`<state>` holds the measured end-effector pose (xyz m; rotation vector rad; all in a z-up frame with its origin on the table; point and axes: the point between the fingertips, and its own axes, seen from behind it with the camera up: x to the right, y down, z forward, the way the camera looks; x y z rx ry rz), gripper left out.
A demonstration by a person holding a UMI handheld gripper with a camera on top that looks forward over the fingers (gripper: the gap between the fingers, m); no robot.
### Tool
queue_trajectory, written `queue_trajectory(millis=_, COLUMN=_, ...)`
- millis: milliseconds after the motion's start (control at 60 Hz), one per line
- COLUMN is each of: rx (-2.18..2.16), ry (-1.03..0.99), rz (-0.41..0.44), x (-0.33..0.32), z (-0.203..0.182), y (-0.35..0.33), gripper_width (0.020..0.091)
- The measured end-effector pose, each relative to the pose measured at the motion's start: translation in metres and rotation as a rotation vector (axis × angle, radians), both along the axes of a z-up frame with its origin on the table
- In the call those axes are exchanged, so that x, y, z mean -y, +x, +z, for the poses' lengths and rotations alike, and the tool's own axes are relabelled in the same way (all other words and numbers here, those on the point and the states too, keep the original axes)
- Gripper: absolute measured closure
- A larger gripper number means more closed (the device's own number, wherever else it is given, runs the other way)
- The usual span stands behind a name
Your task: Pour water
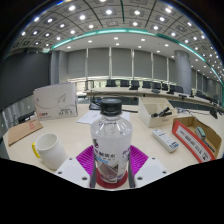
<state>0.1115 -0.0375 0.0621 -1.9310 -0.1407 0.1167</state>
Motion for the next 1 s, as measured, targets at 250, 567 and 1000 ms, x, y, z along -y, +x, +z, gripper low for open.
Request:
queue_trajectory(millis=250, rx=-0.053, ry=-0.094, rz=0.016, x=0.014, z=-0.004, y=-0.007, gripper_width=0.0279)
queue_trajectory(millis=567, rx=0.001, ry=-0.174, rz=-0.131, x=0.088, z=0.068, y=0.011, gripper_width=0.0245)
queue_trajectory(millis=1000, rx=-0.01, ry=-0.285, rz=-0.274, x=0.258, z=0.154, y=-0.015, gripper_width=0.0245)
